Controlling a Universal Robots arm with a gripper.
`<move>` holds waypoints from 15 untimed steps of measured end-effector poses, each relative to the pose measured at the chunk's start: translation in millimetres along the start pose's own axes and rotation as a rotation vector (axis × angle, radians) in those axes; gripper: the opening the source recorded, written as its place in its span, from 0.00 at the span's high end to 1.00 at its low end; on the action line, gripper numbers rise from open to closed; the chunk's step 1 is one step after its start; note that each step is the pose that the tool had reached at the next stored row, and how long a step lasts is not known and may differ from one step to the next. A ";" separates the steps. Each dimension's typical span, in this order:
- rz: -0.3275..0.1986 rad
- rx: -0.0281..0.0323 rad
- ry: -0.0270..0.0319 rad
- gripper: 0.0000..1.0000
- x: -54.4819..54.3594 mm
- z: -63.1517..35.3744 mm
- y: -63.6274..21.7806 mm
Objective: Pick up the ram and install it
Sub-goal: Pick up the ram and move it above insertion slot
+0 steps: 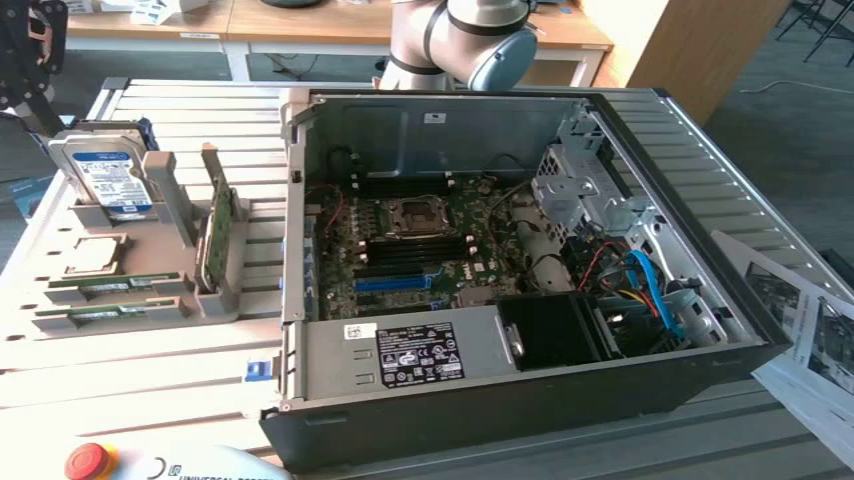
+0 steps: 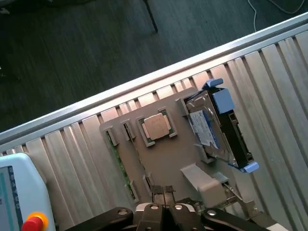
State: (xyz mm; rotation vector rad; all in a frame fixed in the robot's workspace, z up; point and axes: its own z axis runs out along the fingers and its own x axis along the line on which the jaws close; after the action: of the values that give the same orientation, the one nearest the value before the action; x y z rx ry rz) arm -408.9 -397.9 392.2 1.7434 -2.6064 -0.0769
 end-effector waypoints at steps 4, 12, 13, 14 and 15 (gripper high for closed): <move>-0.073 -0.0017 0.0033 0.89 0.0 0.1 0.0; -0.218 -0.0048 0.0100 0.89 0.0 0.4 0.0; -0.236 -0.0053 0.0109 0.89 0.0 0.4 0.0; -0.254 -0.0057 0.0117 0.89 0.0 0.4 0.0; -0.272 -0.0060 0.0125 0.89 0.0 0.4 0.0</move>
State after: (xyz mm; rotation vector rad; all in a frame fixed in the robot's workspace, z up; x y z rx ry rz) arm -409.0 -397.9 391.8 2.0765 -2.3403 -0.0741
